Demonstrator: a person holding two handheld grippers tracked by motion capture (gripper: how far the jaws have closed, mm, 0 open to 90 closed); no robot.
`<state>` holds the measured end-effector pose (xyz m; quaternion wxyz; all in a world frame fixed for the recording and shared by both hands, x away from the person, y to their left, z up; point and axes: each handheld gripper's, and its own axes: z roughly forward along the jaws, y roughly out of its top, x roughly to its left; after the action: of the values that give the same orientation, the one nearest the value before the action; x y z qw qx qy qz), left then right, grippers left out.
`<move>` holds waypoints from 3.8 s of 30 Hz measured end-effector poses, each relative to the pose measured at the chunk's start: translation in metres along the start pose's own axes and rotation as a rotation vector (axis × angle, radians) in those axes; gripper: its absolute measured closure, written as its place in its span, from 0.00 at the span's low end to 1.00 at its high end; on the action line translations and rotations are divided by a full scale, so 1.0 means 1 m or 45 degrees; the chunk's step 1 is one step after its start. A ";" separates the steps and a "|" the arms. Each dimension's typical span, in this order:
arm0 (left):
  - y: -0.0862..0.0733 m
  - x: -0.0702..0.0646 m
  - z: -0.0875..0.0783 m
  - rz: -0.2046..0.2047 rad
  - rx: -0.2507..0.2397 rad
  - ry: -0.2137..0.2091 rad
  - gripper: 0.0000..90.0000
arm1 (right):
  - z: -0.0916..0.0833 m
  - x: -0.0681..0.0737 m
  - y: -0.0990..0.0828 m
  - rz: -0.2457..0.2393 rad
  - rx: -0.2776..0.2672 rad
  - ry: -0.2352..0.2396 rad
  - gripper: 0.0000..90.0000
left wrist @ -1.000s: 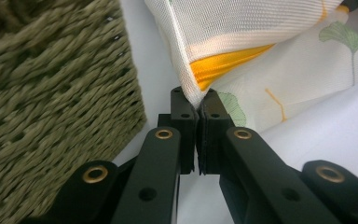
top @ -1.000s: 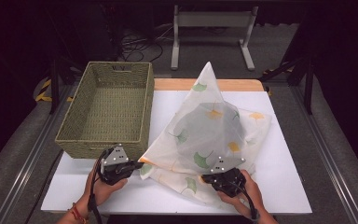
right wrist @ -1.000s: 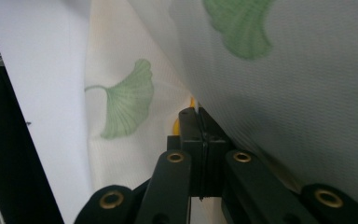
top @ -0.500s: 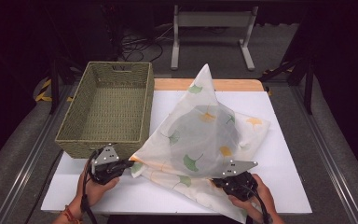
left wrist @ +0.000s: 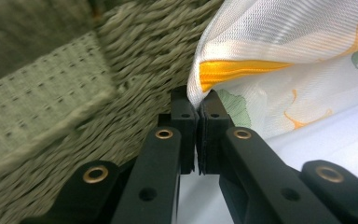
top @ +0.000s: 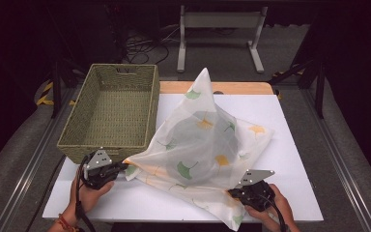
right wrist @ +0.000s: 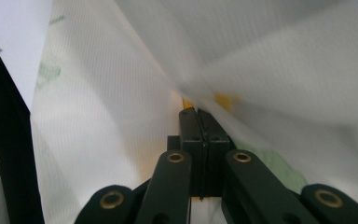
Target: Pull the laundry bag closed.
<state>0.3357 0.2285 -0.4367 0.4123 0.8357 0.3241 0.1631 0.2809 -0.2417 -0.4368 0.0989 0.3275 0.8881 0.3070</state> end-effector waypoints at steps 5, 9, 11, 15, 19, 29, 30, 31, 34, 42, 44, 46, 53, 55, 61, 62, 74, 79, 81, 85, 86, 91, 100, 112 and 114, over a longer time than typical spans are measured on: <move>-0.006 0.005 -0.005 -0.017 -0.002 0.010 0.97 | -0.003 -0.005 -0.008 0.021 0.007 -0.013 1.00; -0.007 0.004 -0.007 -0.019 -0.002 0.007 0.97 | -0.006 -0.005 -0.008 0.004 0.017 -0.057 1.00; -0.008 0.005 -0.007 -0.020 0.000 -0.001 0.97 | -0.007 -0.009 -0.009 0.017 0.010 -0.069 1.00; -0.009 0.005 -0.007 -0.017 0.004 -0.004 0.97 | -0.008 -0.014 -0.010 0.027 0.008 -0.091 1.00; -0.008 0.005 -0.007 -0.020 0.000 -0.004 0.97 | -0.009 -0.015 -0.010 0.019 0.006 -0.103 1.00; -0.010 -0.001 -0.004 0.009 -0.006 -0.053 0.97 | -0.014 -0.030 -0.013 0.057 -0.006 -0.192 1.00; -0.010 -0.002 -0.003 0.025 -0.002 -0.073 0.97 | -0.014 -0.035 -0.014 0.068 -0.012 -0.210 1.00; -0.010 -0.003 -0.002 0.016 0.000 -0.078 0.97 | -0.014 -0.036 -0.014 0.070 -0.011 -0.214 1.00; -0.011 -0.006 0.001 0.039 0.013 -0.094 0.97 | -0.014 -0.040 -0.013 0.070 -0.014 -0.244 1.00; -0.010 -0.012 0.010 0.062 0.029 -0.122 0.95 | -0.015 -0.052 -0.012 0.074 -0.036 -0.308 1.00; -0.010 -0.014 0.013 0.067 0.037 -0.127 0.95 | -0.015 -0.055 -0.011 0.076 -0.040 -0.323 1.00; -0.009 -0.016 0.016 0.076 0.042 -0.128 0.94 | -0.016 -0.058 -0.010 0.080 -0.049 -0.333 1.00; -0.007 -0.023 0.026 0.114 0.070 -0.150 0.92 | -0.016 -0.070 -0.010 0.109 -0.072 -0.358 1.00; -0.007 -0.024 0.026 0.132 0.076 -0.148 0.91 | -0.017 -0.072 -0.012 0.119 -0.080 -0.357 1.00; -0.006 -0.024 0.027 0.132 0.068 -0.144 0.88 | -0.018 -0.076 -0.012 0.130 -0.087 -0.377 1.00; -0.005 -0.024 0.028 0.129 0.064 -0.140 0.88 | -0.019 -0.076 -0.012 0.132 -0.087 -0.379 1.00; -0.006 -0.024 0.027 0.139 0.050 -0.152 0.78 | -0.018 -0.084 -0.020 0.174 -0.111 -0.347 1.00; -0.009 -0.023 0.019 0.134 0.031 -0.142 0.73 | -0.021 -0.080 -0.026 0.178 -0.119 -0.322 1.00; -0.012 -0.022 0.013 0.130 0.016 -0.142 0.67 | -0.025 -0.076 -0.031 0.174 -0.121 -0.305 0.99; -0.014 -0.015 0.004 0.089 -0.011 -0.105 0.56 | -0.027 -0.071 -0.035 0.159 -0.108 -0.295 0.94; -0.015 -0.013 0.002 0.075 -0.025 -0.098 0.53 | -0.028 -0.069 -0.035 0.156 -0.112 -0.298 0.92; -0.014 -0.010 -0.006 0.036 -0.074 -0.052 0.38 | -0.038 -0.063 -0.036 0.129 -0.180 -0.300 0.80; -0.011 -0.012 -0.014 0.065 -0.099 0.021 0.27 | -0.050 -0.061 -0.030 0.099 -0.339 -0.396 0.59; -0.021 -0.002 -0.025 0.001 -0.146 0.110 0.14 | -0.050 -0.083 -0.036 0.112 -0.365 -0.614 0.26; -0.023 -0.001 -0.026 -0.004 -0.141 0.110 0.11 | -0.049 -0.085 -0.037 0.115 -0.356 -0.625 0.23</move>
<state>0.3114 0.2532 -0.4395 0.4437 0.8033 0.3333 0.2162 0.3086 -0.3420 -0.4228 0.3413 0.4145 0.7712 0.3421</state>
